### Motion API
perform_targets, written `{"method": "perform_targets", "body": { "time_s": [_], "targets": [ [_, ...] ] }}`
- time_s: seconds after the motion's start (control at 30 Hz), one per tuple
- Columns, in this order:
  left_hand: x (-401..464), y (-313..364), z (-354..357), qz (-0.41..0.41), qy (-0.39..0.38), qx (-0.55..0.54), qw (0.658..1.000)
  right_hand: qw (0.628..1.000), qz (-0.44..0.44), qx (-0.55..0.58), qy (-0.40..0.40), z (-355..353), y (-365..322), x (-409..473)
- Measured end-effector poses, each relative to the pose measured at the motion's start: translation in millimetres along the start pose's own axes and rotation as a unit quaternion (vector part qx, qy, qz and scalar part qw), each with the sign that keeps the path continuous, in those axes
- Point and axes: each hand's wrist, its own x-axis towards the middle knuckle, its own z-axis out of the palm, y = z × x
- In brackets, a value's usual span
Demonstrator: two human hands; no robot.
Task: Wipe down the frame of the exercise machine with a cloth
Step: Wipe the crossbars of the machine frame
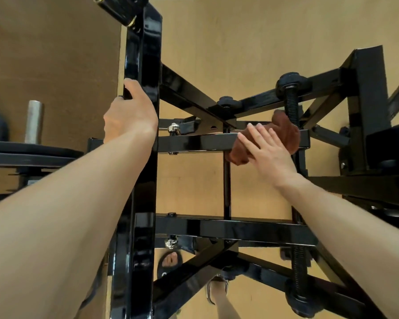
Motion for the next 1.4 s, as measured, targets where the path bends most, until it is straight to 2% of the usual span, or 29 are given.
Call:
{"method": "perform_targets", "body": {
  "time_s": [0.13,0.2,0.27,0.33,0.37,0.4,0.43,0.5,0.6,0.7,0.9,1.07,1.13,1.23,1.4],
  "targets": [
    [0.9,-0.7,2.4,-0.008,0.005,0.003,1.000,0.994,0.091,0.055,0.004,3.3,-57.3,14.4],
    [-2.4,-1.6,-1.0,-0.003,-0.007,-0.005,1.000,0.992,0.072,0.105,-0.024,6.5,-90.0,21.6],
    [-5.0,-5.1,-8.2,0.010,-0.034,-0.026,0.999,0.976,0.027,0.210,-0.055,1.3,-114.9,19.8],
    [-16.3,-16.3,-20.7,0.054,-0.071,-0.037,0.995,0.935,0.012,0.346,-0.073,-6.9,-136.0,-2.3],
    [-27.5,-27.3,-27.5,0.096,-0.090,-0.027,0.991,0.918,0.014,0.389,-0.078,-10.2,-144.7,-18.0],
    [-41.4,-43.6,-33.9,0.138,-0.105,-0.011,0.985,0.915,0.008,0.395,-0.076,-10.5,-151.2,-33.4],
    [-57.4,-64.0,-39.3,0.166,-0.111,0.006,0.980,0.928,-0.007,0.365,-0.076,-8.4,-156.5,-47.9],
    [-90.2,-110.9,-46.4,0.163,-0.095,0.026,0.982,0.960,-0.074,0.248,-0.109,2.2,-166.3,-76.0],
    [-120.7,-155.8,-47.7,0.112,-0.050,0.053,0.991,0.958,-0.169,0.129,-0.192,23.8,-176.9,-106.9],
    [-117.0,-161.3,-40.4,0.135,-0.001,0.076,0.988,0.959,-0.212,0.059,-0.181,46.6,-180.7,-117.6],
    [-112.5,-161.8,-35.0,0.158,0.029,0.084,0.983,0.966,-0.206,0.031,-0.153,39.1,-153.7,-133.2],
    [-113.2,-160.3,-34.7,0.145,0.025,0.085,0.985,0.982,-0.131,-0.019,-0.137,9.1,-45.2,-202.6],
    [-112.3,-161.0,-33.3,0.144,0.025,0.084,0.986,0.983,-0.107,-0.038,-0.141,2.1,-26.3,-218.5],
    [-109.9,-163.0,-29.8,0.145,0.031,0.086,0.985,0.979,-0.107,-0.036,-0.172,12.0,-49.1,-206.8],
    [-105.1,-167.0,-25.0,0.151,0.043,0.090,0.983,0.964,-0.190,0.039,-0.184,38.1,-139.6,-138.2]
  ]
}}
